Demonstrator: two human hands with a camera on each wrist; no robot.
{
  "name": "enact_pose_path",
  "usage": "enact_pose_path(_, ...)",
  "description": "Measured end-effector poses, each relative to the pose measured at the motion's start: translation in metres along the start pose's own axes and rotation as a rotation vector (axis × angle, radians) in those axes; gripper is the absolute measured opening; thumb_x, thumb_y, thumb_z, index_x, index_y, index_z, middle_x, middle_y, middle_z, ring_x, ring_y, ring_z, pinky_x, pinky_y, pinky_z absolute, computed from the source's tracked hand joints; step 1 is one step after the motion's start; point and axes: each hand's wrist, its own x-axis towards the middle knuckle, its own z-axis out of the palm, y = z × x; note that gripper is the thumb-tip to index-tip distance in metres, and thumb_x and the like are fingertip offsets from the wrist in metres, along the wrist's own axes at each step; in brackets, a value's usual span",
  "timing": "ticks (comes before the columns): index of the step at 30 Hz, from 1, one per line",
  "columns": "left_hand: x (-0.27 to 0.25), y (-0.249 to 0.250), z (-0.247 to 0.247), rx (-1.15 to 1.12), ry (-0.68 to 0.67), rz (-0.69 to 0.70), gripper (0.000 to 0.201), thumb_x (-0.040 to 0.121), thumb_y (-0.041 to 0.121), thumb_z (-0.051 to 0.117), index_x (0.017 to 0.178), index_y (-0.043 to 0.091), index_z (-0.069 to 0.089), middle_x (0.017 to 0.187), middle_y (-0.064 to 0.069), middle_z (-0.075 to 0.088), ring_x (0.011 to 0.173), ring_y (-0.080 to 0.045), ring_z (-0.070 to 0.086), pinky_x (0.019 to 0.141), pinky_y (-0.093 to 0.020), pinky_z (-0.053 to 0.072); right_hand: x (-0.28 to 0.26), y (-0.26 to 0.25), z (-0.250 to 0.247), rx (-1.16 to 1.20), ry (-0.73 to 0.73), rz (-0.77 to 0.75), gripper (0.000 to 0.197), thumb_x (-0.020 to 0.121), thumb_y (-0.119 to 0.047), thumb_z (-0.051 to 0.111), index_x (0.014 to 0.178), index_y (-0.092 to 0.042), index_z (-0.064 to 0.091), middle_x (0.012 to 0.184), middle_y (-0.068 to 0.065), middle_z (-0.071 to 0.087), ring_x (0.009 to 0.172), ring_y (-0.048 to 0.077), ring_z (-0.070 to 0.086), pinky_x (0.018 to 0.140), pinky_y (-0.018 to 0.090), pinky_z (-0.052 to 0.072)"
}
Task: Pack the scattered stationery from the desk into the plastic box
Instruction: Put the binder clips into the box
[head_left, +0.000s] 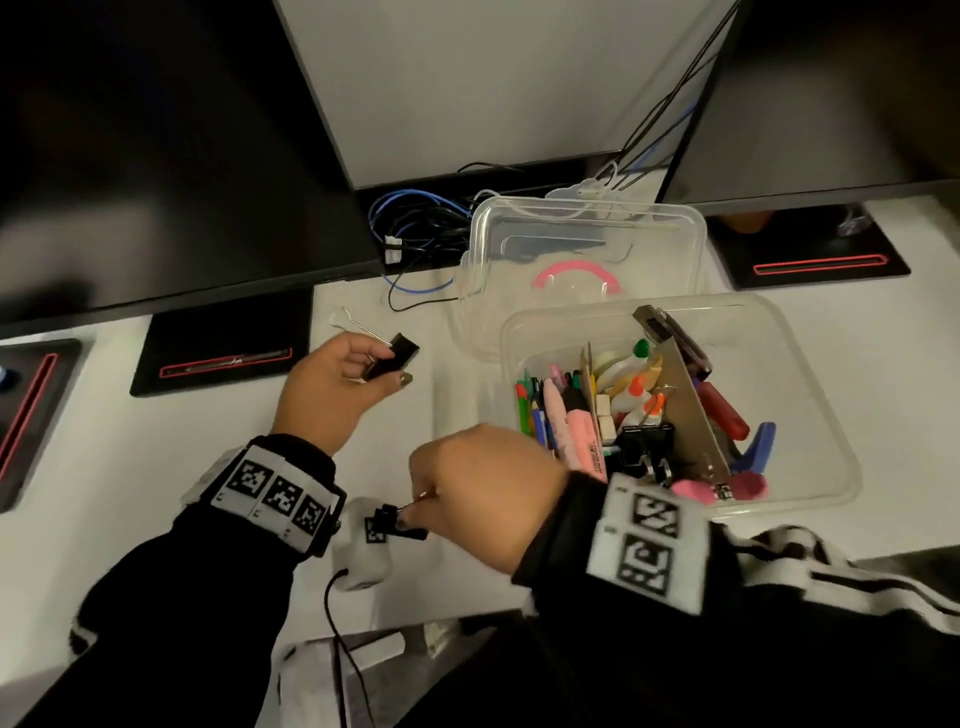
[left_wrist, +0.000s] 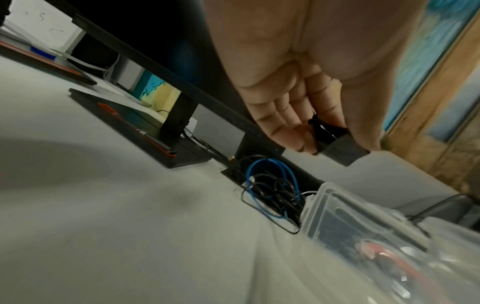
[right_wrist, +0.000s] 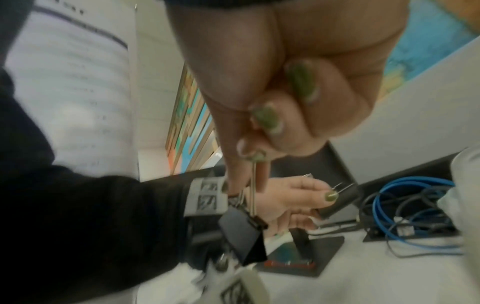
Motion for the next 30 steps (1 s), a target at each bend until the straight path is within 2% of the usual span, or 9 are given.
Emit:
enact_pose_path(3,-0.013,0.028,0.005,-0.076,0.091,0.11,0.027,0.072,0.016,0.079,0.095,0.024,0.066,0.093,0.008,0.06,0.068,0.008,0.052,0.064,-0.002,0.042,-0.032,0.025,-0.043,0.096,0.108,0.037,0.024,0.085,-0.041,0.06,0.093,-0.021,0.071,0.089,-0.003,0.067,0.084,0.015,0.057,0.076,0.027,0.047)
enact_pose_path(6,-0.026,0.051,0.015,-0.125,0.054,0.21,0.028,0.073,0.015,0.078,0.094,0.03,0.066,0.093,0.013,0.062,0.076,0.003,0.055,0.073,-0.012,0.044,-0.062,0.064,-0.081,0.092,0.196,0.108,0.017,0.089,-0.034,0.057,0.094,-0.026,0.072,0.074,-0.008,0.064,0.067,0.006,0.052,0.066,0.012,0.038)
enact_pose_path(8,-0.035,0.065,0.025,-0.071,-0.006,0.276,0.029,0.076,0.017,0.075,0.095,0.037,0.065,0.095,0.013,0.063,0.081,-0.004,0.058,0.076,-0.015,0.045,-0.079,0.094,-0.097,-0.005,0.208,0.184,0.019,0.092,-0.028,0.051,0.097,-0.028,0.07,0.071,-0.009,0.062,0.063,0.004,0.052,0.062,0.015,0.037)
enact_pose_path(10,-0.045,0.078,0.036,-0.01,-0.077,0.337,0.027,0.081,0.016,0.069,0.098,0.037,0.066,0.096,0.013,0.061,0.084,-0.003,0.057,0.075,-0.008,0.043,-0.088,0.122,-0.101,-0.149,0.171,0.262,0.026,0.093,-0.024,0.046,0.105,-0.03,0.068,0.079,-0.009,0.061,0.066,0.006,0.047,0.063,0.022,0.035)
enact_pose_path(13,-0.058,0.096,0.051,0.079,-0.204,0.432,0.029,0.088,0.014,0.06,0.105,0.036,0.065,0.098,0.016,0.059,0.092,-0.001,0.055,0.077,-0.005,0.04,-0.094,0.149,-0.091,-0.269,0.064,0.322,0.029,0.094,-0.023,0.044,0.11,-0.028,0.067,0.099,-0.005,0.066,0.078,0.009,0.049,0.071,0.022,0.035)
enact_pose_path(17,-0.066,0.109,0.065,0.234,-0.377,0.496,0.034,0.091,0.016,0.054,0.117,0.037,0.061,0.094,0.018,0.054,0.088,0.001,0.051,0.074,-0.003,0.037,-0.091,0.162,-0.071,-0.262,-0.021,0.319,0.026,0.093,-0.025,0.044,0.096,-0.015,0.068,0.093,0.004,0.067,0.085,0.021,0.058,0.074,0.03,0.045)
enact_pose_path(23,-0.057,0.121,0.078,0.546,-0.52,0.517,0.036,0.094,0.022,0.052,0.127,0.034,0.055,0.089,0.019,0.046,0.075,0.001,0.046,0.07,-0.002,0.032,-0.08,0.17,-0.059,-0.249,-0.142,0.259,0.024,0.091,-0.027,0.048,0.083,-0.014,0.066,0.086,0.003,0.063,0.081,0.022,0.056,0.071,0.03,0.044)
enact_pose_path(27,-0.055,0.13,0.093,0.692,-0.619,0.497,0.037,0.096,0.026,0.048,0.133,0.032,0.051,0.099,0.009,0.049,0.091,-0.006,0.048,0.077,-0.012,0.032,-0.077,0.169,-0.053,-0.319,-0.195,0.273,0.03,0.091,-0.03,0.048,0.065,-0.016,0.053,0.071,0.0,0.051,0.072,0.02,0.048,0.056,0.026,0.034)
enact_pose_path(30,-0.056,0.132,0.104,0.768,-0.703,0.511,0.038,0.097,0.024,0.045,0.135,0.029,0.049,0.114,0.002,0.052,0.104,-0.012,0.049,0.078,-0.016,0.031,-0.077,0.17,-0.051,-0.324,-0.207,0.273,0.027,0.09,-0.03,0.049,0.073,-0.014,0.063,0.075,0.0,0.055,0.071,0.018,0.049,0.055,0.025,0.035)
